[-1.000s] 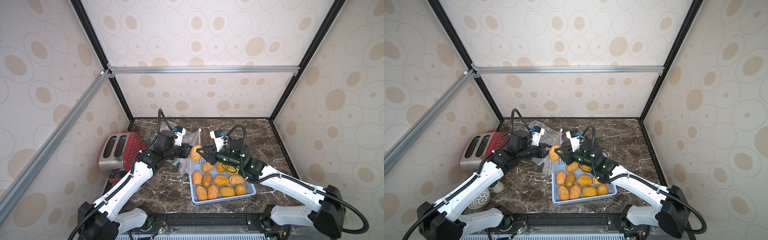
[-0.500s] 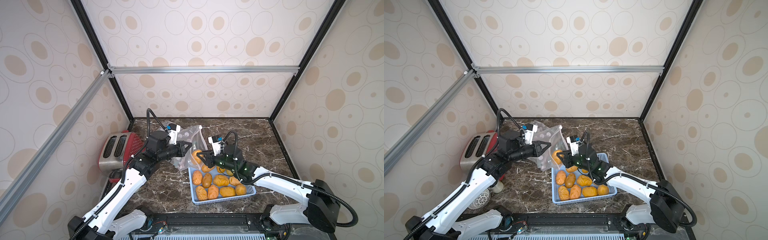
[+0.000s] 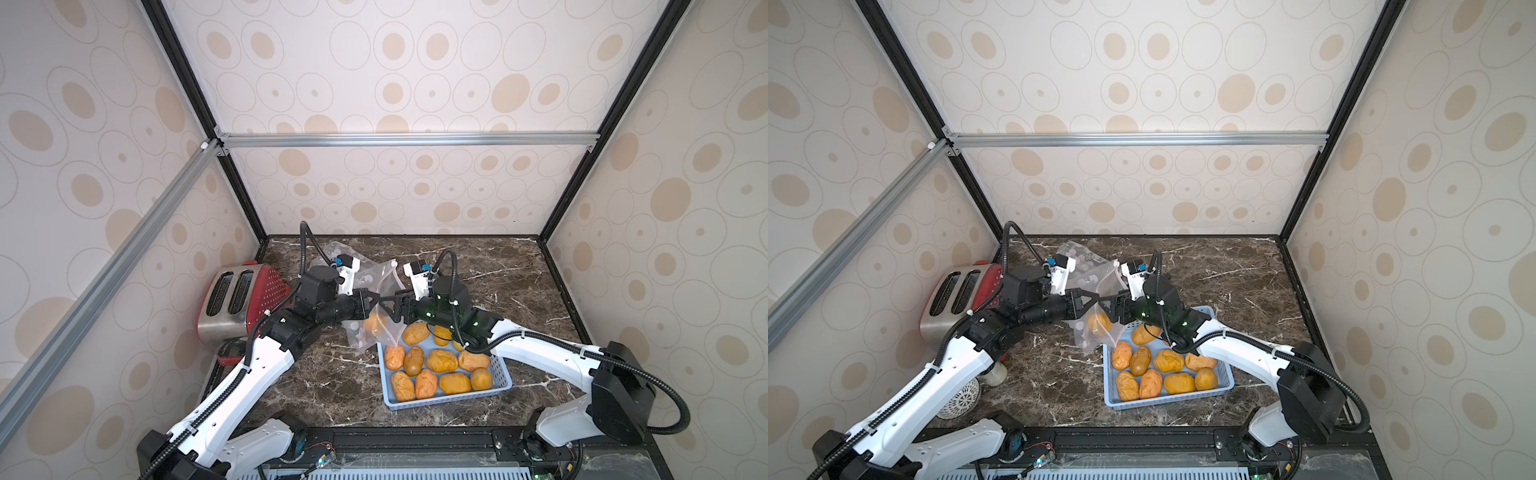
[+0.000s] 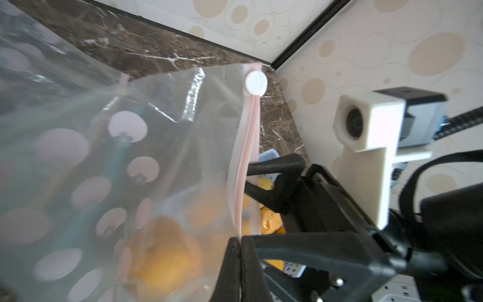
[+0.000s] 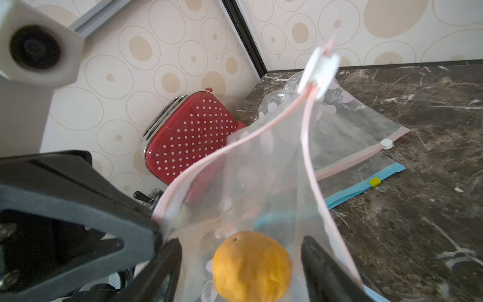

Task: Put the potatoes into a zipper bag and zip it
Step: Place the potato into the zipper food storage bag, then pick up the potato from the basket.

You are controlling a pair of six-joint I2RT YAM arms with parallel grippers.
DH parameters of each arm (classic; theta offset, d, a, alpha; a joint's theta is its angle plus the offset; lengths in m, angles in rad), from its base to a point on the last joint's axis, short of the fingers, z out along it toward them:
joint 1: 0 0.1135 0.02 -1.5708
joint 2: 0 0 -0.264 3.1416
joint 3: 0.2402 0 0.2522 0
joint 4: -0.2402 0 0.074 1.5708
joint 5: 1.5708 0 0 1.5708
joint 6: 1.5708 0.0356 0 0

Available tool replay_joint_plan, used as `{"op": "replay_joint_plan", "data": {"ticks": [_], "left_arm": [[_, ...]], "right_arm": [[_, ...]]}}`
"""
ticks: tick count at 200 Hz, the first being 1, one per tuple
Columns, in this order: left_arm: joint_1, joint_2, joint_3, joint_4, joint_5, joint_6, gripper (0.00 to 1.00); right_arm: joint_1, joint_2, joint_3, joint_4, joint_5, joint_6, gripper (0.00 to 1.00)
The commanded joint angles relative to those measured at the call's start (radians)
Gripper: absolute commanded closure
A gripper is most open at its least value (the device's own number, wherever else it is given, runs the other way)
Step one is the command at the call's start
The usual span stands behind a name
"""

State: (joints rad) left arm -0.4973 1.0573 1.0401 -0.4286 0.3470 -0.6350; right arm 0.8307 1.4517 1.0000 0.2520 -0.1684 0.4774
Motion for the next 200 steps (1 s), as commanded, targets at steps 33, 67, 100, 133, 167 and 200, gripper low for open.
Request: {"op": "replay_joint_plan", "data": {"ticks": [33, 67, 100, 133, 167, 200], "left_arm": [[0.014, 0.015, 0.207, -0.324, -0.39, 0.22, 1.0], [0.018, 0.032, 0.291, -0.483, -0.612, 0.257, 1.0], [0.021, 0.052, 0.255, -0.543, -0.722, 0.267, 1.0], [0.02, 0.051, 0.11, -0.384, -0.462, 0.266, 1.0], [0.02, 0.049, -0.126, -0.088, -0.133, 0.251, 1.0], [0.02, 0.091, -0.225, -0.025, -0.112, 0.276, 1.0]], "right_arm": [[-0.052, -0.185, -0.004, -0.058, -0.118, -0.189, 0.22], [-0.075, -0.298, -0.088, -0.145, 0.001, -0.225, 0.22], [-0.163, -0.367, -0.232, -0.117, 0.042, -0.098, 0.26], [-0.177, -0.285, -0.203, -0.267, -0.019, -0.076, 0.29], [-0.175, -0.166, -0.145, -0.369, -0.102, -0.003, 0.32], [-0.175, -0.069, -0.053, -0.567, -0.065, -0.061, 0.34]]}}
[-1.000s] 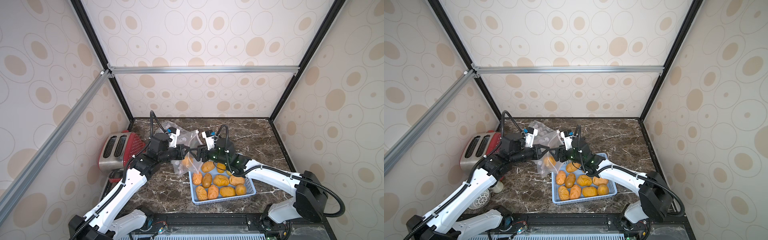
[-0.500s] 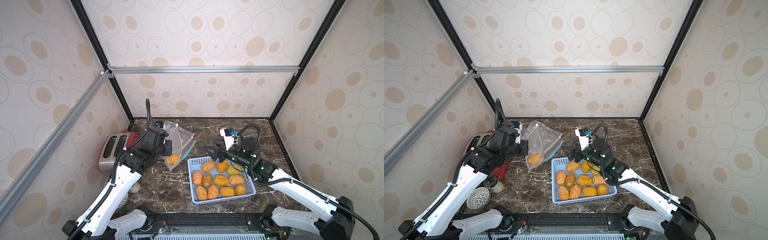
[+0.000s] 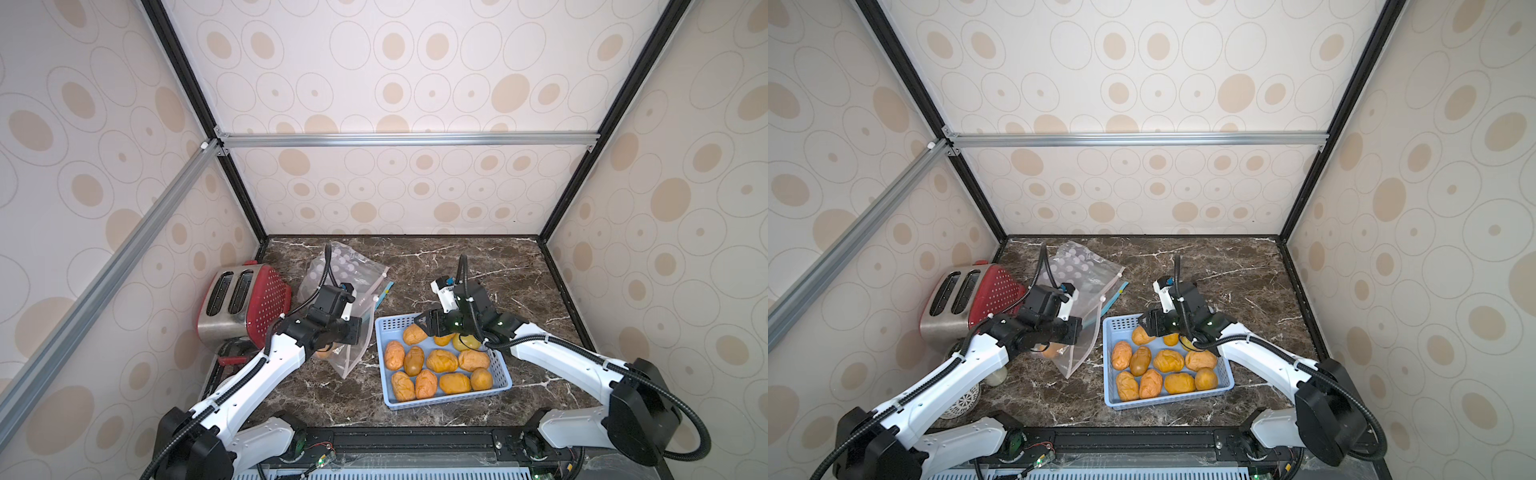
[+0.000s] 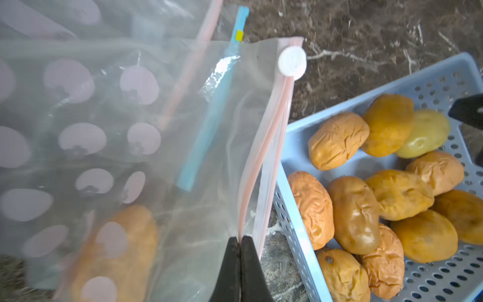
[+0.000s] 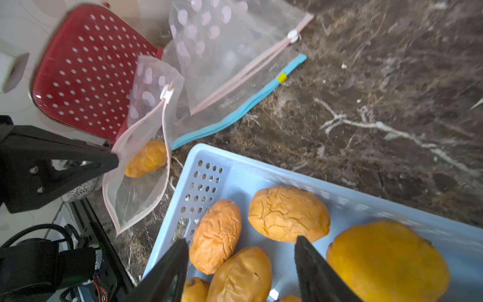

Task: Put the potatoes into a zipper bag and zip it
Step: Pick up the potato from the basket.

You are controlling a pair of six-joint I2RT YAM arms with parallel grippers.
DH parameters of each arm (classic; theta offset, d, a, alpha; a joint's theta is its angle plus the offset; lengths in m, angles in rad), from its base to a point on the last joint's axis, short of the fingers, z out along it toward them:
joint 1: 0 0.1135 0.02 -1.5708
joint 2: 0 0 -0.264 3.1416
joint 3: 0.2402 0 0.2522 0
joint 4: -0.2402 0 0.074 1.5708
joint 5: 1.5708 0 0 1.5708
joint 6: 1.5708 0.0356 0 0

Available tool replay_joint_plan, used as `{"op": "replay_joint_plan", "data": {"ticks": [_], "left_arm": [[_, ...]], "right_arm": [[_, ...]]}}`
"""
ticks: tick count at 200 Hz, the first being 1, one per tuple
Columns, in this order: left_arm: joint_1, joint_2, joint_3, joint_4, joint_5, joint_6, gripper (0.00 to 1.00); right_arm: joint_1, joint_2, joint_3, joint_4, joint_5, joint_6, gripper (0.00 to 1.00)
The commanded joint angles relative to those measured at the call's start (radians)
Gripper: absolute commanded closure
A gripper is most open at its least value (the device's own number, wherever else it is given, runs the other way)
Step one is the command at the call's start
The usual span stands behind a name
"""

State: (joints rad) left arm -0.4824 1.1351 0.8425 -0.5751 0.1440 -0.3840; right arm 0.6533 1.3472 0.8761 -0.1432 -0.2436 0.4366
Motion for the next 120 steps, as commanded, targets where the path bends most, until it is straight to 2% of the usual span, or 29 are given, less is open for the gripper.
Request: {"op": "replay_joint_plan", "data": {"ticks": [1, 36, 78, 95, 120], "left_arm": [[0.005, 0.014, -0.029, 0.124, 0.09, 0.025, 1.0], [0.005, 0.001, -0.091, 0.183, 0.125, 0.014, 1.0], [0.006, -0.066, -0.127, 0.214, 0.118, -0.006, 1.0], [0.005, -0.075, -0.129, 0.215, 0.113, -0.009, 1.0], [0.006, -0.084, -0.123, 0.204, 0.084, -0.004, 1.0]], "right_arm": [[0.003, 0.037, 0.073, -0.172, 0.015, -0.025, 0.34], [0.002, 0.02, 0.115, -0.342, 0.198, -0.039, 0.33], [0.002, 0.009, 0.102, -0.482, 0.326, -0.01, 0.3], [-0.004, 0.016, 0.088, -0.482, 0.355, 0.01, 0.27], [-0.007, 0.062, 0.1, -0.455, 0.331, 0.021, 0.24]]}}
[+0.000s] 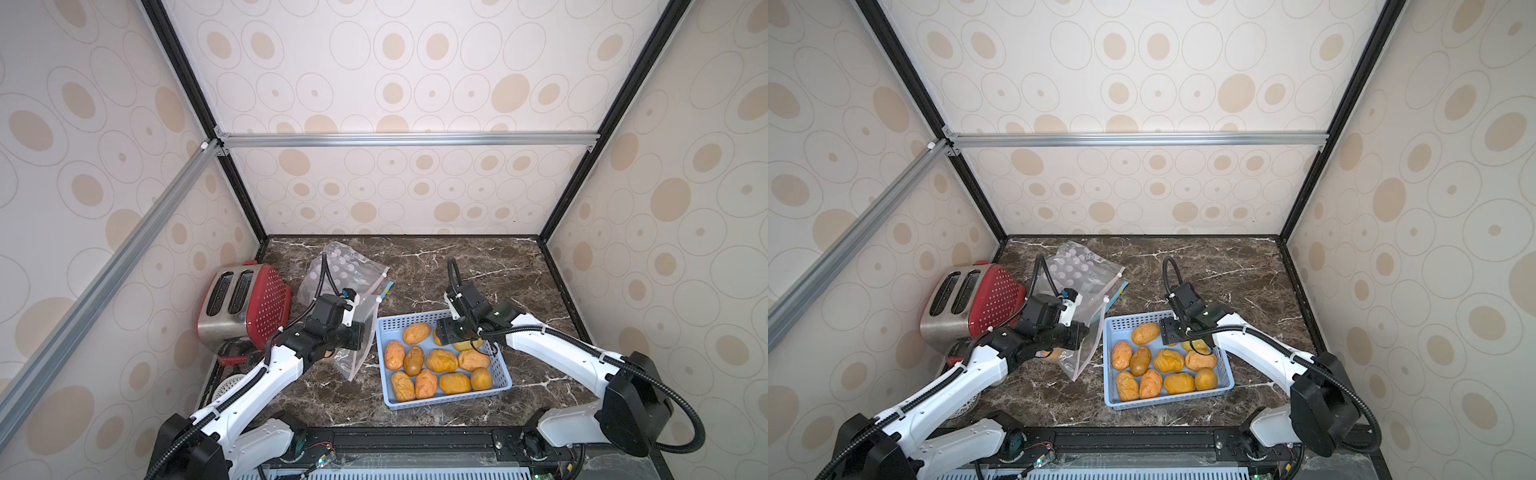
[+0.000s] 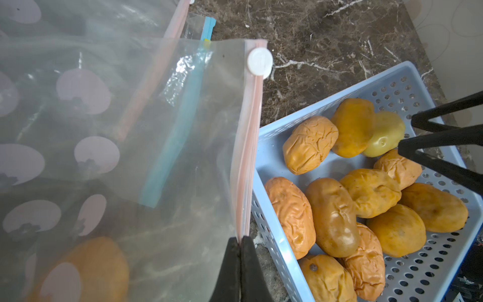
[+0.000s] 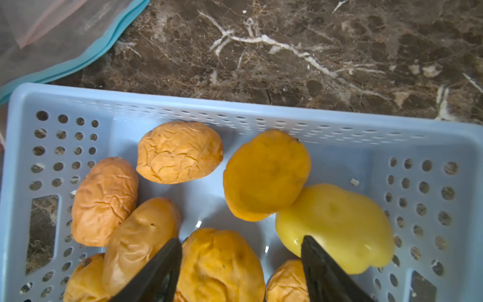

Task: Put the potatoes into a zipper bag and zip it
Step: Pick up the potato from the basket.

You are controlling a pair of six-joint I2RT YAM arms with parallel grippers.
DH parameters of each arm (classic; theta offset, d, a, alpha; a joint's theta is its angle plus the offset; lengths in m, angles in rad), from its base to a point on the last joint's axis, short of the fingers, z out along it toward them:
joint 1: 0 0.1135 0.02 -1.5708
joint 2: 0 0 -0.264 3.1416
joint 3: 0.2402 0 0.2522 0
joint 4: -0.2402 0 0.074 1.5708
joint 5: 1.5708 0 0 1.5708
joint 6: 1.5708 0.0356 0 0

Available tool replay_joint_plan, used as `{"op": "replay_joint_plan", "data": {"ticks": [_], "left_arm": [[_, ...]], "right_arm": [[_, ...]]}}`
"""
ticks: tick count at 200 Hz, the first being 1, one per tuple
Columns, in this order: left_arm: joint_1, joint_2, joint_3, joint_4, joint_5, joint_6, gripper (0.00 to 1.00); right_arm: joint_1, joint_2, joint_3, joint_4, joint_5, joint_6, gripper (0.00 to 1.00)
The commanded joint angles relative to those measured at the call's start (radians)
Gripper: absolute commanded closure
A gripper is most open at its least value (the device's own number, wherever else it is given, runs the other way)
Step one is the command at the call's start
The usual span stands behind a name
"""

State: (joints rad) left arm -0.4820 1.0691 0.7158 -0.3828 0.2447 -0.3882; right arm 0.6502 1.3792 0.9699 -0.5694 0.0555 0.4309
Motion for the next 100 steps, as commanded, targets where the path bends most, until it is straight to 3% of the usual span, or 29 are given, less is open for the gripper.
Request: {"op": "replay_joint_plan", "data": {"ticks": [1, 100], "left_arm": [[0.005, -0.017, 0.004, 0.011, -0.017, 0.0, 1.0], [0.006, -0.054, -0.004, 0.01, -0.013, -0.002, 1.0]], "right_arm": [[-0.004, 0.033, 0.009, -0.028, 0.03, 0.026, 0.24], [-0.109, 0.242, 0.15, -0.046, -0.064, -0.064, 0.19]]}}
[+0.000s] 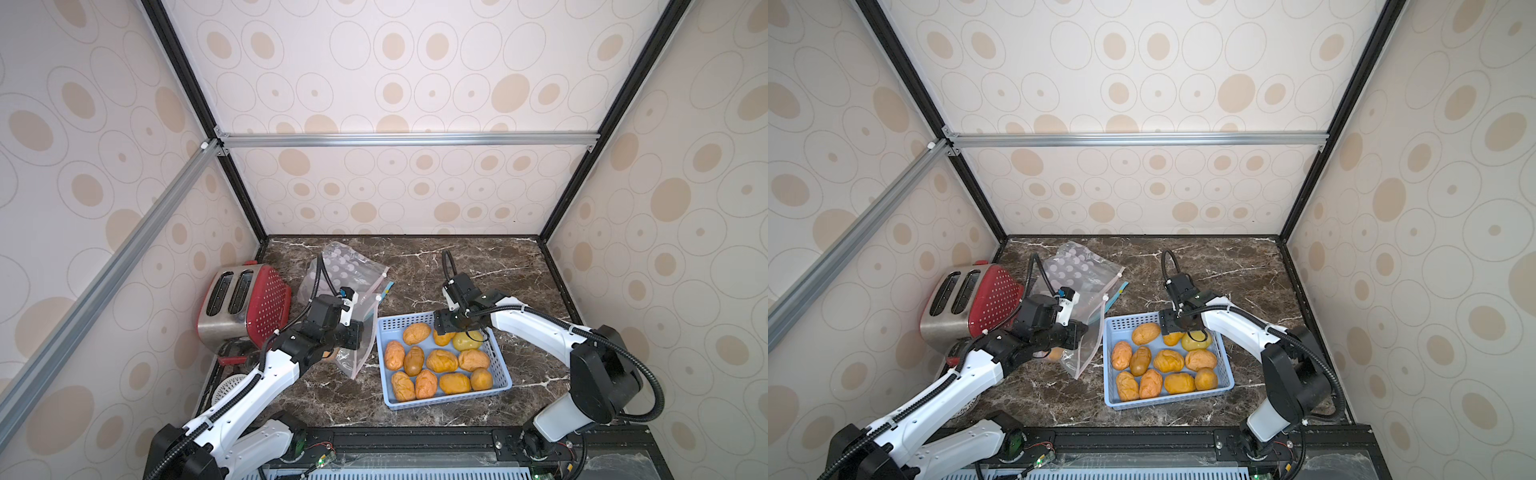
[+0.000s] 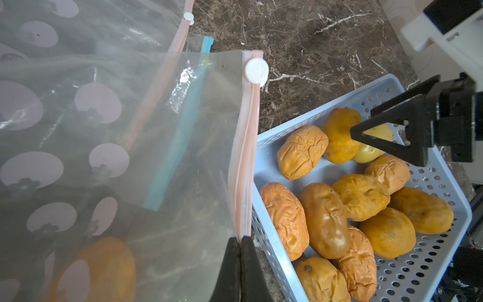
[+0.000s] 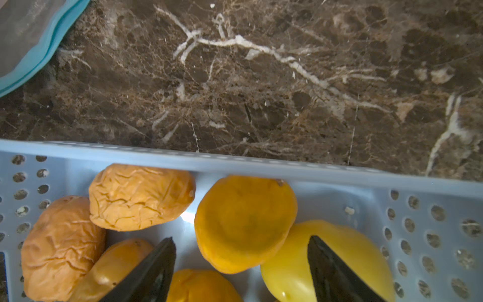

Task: Put the potatoes into a zipper bag and zip it
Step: Pick up the potato from the basket.

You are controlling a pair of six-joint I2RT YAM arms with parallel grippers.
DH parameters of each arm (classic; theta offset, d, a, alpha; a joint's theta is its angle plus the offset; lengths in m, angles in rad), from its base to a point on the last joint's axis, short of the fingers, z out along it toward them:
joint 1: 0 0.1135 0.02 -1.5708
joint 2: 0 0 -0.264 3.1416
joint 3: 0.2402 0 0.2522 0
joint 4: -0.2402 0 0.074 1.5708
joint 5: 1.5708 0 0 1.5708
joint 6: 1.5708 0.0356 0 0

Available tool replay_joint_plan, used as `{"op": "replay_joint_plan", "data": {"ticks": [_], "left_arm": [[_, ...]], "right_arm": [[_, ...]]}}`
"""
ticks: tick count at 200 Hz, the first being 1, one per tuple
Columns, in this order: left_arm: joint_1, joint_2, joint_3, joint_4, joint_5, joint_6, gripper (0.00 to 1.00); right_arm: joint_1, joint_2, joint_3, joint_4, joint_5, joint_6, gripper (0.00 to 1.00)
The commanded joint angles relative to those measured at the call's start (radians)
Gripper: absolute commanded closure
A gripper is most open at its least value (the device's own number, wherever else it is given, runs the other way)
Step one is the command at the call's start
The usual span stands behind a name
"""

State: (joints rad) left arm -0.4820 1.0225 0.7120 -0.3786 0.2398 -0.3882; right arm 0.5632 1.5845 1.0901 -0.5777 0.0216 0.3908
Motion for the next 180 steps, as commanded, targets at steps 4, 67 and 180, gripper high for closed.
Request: {"op": "replay_joint_plan", "data": {"ticks": [4, 67, 180], "left_arm": [[0.006, -0.006, -0.001, 0.005, -0.01, -0.003, 1.0], [0.006, -0.014, -0.003, 0.007, -0.014, -0.003, 1.0], [0.006, -0.007, -0.004, 0.004, -0.031, -0.006, 1.0]], "right_arm": [[-0.027, 0.04, 0.028, -0.035, -0.039, -0.025, 0.19], [-0.069, 0.092, 0.024, -0.002, -0.108, -0.046, 0.18], [-0.076, 0.132, 0.01, 0.032, -0.173, -0.046, 0.5]]}}
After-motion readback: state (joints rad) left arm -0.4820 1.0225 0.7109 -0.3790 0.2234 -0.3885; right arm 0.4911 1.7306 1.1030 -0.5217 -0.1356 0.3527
